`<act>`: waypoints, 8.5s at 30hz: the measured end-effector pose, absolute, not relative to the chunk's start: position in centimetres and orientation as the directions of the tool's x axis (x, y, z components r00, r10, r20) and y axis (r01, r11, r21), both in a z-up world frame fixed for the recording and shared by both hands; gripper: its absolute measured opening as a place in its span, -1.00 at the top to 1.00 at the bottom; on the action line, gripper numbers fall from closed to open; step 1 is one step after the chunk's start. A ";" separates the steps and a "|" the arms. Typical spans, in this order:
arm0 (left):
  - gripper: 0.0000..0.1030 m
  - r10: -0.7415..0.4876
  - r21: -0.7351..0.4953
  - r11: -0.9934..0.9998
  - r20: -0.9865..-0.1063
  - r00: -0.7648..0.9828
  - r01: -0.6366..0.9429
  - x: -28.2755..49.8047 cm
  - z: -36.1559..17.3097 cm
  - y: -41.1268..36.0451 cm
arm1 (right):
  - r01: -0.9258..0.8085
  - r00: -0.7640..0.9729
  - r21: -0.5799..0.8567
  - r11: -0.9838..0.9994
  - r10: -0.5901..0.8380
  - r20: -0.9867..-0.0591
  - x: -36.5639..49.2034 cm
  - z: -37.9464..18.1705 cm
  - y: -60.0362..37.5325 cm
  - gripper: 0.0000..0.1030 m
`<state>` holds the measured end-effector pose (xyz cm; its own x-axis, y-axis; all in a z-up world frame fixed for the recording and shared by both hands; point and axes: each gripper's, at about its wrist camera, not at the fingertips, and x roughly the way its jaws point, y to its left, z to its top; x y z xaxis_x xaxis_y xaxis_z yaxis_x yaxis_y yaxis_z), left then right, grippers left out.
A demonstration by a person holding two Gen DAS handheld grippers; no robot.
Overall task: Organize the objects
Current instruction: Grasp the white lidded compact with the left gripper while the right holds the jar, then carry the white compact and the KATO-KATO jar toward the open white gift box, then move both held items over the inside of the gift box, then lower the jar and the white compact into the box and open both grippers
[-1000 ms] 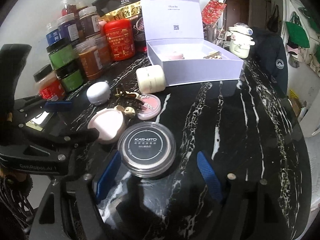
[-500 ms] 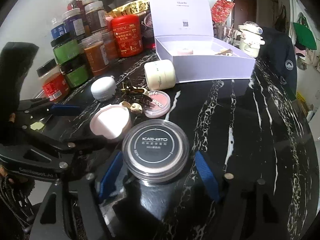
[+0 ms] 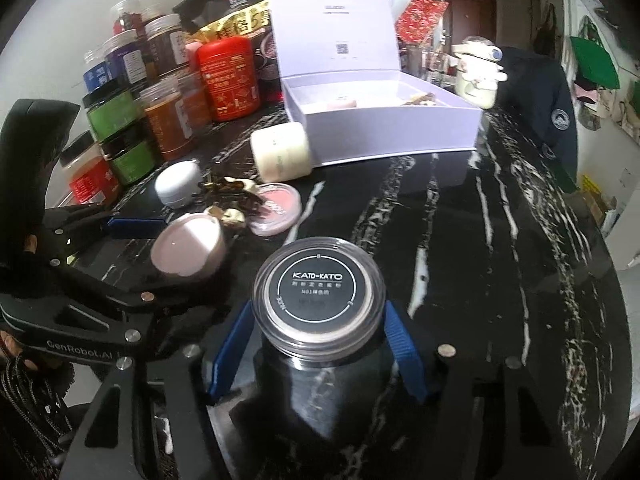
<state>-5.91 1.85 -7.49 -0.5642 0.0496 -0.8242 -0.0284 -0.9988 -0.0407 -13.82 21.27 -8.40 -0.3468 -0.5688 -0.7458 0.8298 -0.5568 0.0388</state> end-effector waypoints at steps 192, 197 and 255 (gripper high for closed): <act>-0.16 -0.055 -0.008 -0.995 -0.781 -0.622 0.099 -36.0 -3.0 -6.2 | 0.840 -0.389 -0.029 -0.542 -0.564 -0.729 -41.3 -1.9 1.0 -0.34; -0.16 -0.052 -0.008 -0.996 -0.789 -0.612 0.094 -36.2 -3.6 -6.3 | 0.841 -0.380 -0.030 -0.540 -0.549 -0.744 -41.8 -2.7 0.3 -0.34; -0.16 -0.003 -0.049 -0.996 -0.823 -0.568 0.075 -36.6 -5.2 -6.3 | 0.839 -0.309 0.007 -0.544 -0.487 -0.817 -43.9 -5.8 -1.3 -0.37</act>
<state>-36.65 -6.29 -5.18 -0.5679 -0.0026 -0.8231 0.0755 -0.9959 -0.0489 -43.90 -1.32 -5.80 -0.3090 -0.4871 -0.8168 0.8393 -0.5437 0.0067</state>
